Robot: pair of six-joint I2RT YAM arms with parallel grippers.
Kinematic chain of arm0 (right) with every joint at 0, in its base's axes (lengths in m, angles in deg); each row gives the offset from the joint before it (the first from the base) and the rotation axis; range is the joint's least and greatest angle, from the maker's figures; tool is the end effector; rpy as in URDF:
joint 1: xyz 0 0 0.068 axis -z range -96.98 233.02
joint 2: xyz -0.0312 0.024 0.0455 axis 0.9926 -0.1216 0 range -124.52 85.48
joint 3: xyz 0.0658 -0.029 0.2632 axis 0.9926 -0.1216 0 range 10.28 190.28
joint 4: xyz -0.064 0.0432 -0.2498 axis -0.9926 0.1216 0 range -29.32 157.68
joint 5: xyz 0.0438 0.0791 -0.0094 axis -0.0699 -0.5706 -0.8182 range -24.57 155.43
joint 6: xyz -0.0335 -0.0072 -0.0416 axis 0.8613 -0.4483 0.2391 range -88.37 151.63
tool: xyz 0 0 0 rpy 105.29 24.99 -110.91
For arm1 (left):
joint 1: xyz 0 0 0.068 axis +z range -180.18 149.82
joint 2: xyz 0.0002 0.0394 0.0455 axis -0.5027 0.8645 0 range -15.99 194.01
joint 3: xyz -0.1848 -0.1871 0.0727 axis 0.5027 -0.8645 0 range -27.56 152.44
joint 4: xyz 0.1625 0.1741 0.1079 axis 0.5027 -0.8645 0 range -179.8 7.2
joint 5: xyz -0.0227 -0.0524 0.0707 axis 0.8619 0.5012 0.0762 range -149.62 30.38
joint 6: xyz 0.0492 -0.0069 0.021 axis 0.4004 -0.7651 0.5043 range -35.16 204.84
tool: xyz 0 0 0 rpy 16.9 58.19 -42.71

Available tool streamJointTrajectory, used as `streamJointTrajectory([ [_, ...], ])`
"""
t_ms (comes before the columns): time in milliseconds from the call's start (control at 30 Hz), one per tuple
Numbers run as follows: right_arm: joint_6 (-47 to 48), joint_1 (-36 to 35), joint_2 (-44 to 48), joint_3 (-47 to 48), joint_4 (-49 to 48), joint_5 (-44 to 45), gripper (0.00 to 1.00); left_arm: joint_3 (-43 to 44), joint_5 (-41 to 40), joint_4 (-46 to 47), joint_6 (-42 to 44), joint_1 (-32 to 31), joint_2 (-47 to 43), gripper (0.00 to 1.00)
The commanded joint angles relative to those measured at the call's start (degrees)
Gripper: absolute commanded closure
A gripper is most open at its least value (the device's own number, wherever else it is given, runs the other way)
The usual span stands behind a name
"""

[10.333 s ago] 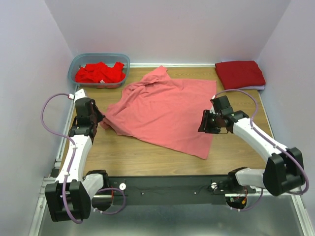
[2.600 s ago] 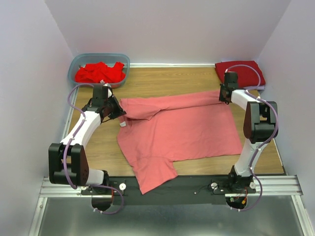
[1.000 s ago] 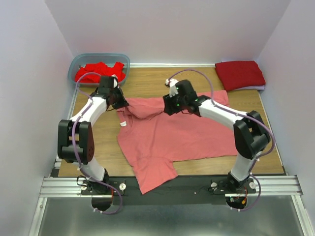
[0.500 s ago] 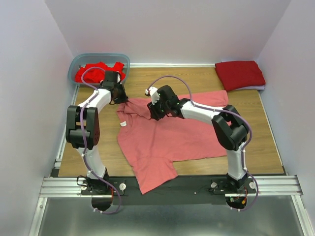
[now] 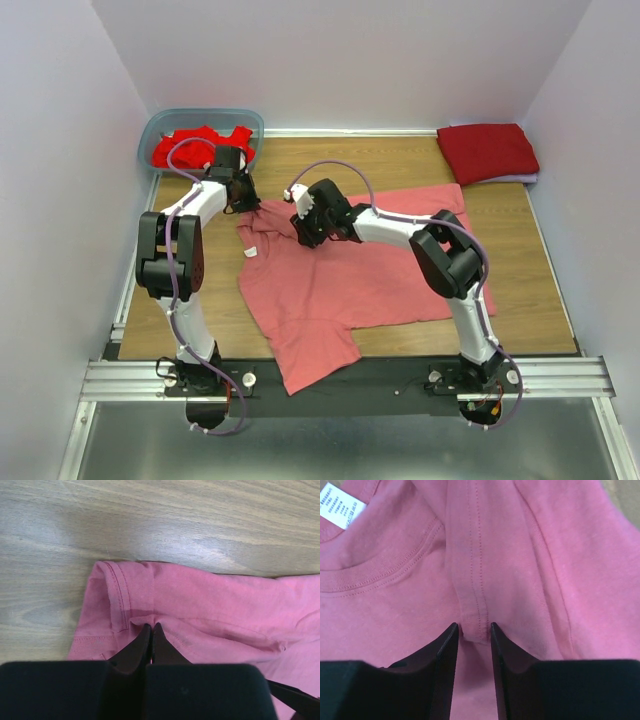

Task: Fold and stack the t-shirts
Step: Fold the tshirt

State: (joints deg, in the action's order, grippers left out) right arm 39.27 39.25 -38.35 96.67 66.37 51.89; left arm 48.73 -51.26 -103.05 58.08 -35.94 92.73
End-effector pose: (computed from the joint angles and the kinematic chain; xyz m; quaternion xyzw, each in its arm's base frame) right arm 0.3389 0.3362 0.1573 -0.4374 0.8007 0.2253 0.3418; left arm 0.4072 -0.0463 0.1959 -0.1493 0.9333 -0.1557 0.2870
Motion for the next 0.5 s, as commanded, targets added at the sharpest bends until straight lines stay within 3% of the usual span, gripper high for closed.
streamJointTrajectory([
  [0, 1.0, -0.6, -1.7, 1.0, -0.5, -2.1, 0.62, 0.5, -1.4, 1.1, 1.0, -0.3, 0.8, 1.00],
  [133, 1.1, -0.8, -2.3, 0.4, -0.5, -1.9, 0.63, 0.2, -1.5, 1.3, 1.0, -0.3, 0.9, 1.00],
  [467, 1.0, -0.8, -0.5, 0.2, 0.5, 0.0, 0.95, 0.5, -1.8, 0.7, 1.3, -0.3, -0.4, 1.00],
])
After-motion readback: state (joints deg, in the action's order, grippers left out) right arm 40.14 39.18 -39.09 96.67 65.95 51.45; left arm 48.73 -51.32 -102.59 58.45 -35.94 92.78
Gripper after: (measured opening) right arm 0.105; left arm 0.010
